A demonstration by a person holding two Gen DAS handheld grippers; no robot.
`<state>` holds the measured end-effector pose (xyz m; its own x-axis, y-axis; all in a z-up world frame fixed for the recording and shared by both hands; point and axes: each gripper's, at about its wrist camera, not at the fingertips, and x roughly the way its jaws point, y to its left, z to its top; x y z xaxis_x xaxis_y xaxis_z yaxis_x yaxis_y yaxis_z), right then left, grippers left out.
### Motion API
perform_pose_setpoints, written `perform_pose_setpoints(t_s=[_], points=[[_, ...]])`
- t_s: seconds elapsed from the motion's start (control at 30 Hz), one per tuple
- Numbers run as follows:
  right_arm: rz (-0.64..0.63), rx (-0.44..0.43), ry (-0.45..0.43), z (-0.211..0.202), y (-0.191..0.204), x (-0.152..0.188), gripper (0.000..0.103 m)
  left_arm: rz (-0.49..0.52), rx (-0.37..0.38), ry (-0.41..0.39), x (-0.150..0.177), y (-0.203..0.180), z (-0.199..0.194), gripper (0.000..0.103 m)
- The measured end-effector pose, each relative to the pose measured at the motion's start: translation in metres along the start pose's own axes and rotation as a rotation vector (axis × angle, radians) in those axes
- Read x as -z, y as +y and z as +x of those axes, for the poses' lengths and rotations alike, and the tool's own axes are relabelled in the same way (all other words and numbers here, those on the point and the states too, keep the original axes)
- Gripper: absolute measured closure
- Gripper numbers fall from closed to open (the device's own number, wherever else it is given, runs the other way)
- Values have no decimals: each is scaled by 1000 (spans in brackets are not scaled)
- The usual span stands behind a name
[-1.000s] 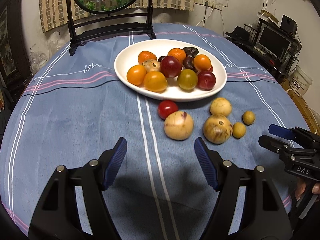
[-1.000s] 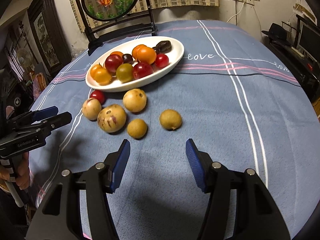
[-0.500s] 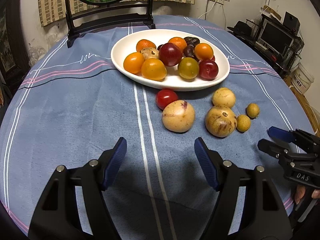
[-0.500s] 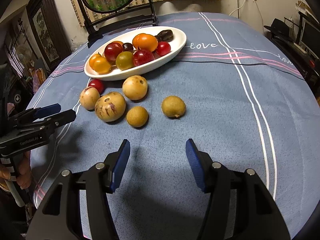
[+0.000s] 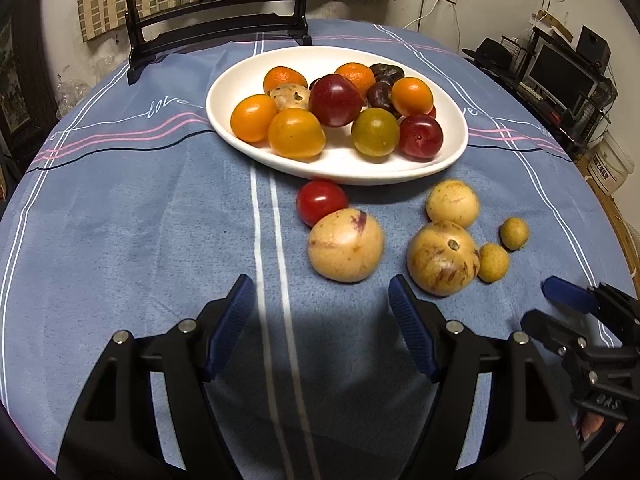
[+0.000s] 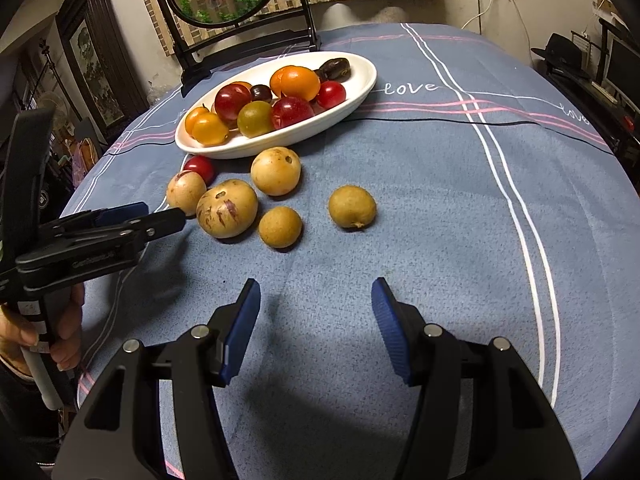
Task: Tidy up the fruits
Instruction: 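Grasp a large speckled yellow fruit with the left tool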
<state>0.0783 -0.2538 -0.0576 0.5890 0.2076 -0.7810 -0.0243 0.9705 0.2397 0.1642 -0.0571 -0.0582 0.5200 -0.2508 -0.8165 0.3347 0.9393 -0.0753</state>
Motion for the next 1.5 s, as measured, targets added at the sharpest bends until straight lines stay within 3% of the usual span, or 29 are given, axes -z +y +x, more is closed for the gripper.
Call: perform_pose_setpoints(t_s=[0.5, 0.57, 0.6, 0.73, 1.17, 1.3, 1.5], points=[[10, -8, 5, 3, -1, 0, 42, -55, -6, 23, -15, -1, 20, 33], [11, -10, 5, 2, -1, 0, 42, -34, -21, 15, -13, -4, 18, 44], [11, -10, 4, 2, -1, 0, 42, -35, 15, 10, -13, -4, 16, 62], [8, -7, 5, 2, -1, 0, 42, -98, 65, 21, -11, 5, 9, 61], [-89, -10, -3, 5, 26, -6, 42, -57, 37, -15, 15, 22, -18, 61], [-154, 37, 5, 11, 34, -13, 42, -69, 48, 1, 19, 27, -14, 61], [-183, 38, 47, 30, 34, -27, 59, -81, 61, 4, 19, 30, -12, 61]])
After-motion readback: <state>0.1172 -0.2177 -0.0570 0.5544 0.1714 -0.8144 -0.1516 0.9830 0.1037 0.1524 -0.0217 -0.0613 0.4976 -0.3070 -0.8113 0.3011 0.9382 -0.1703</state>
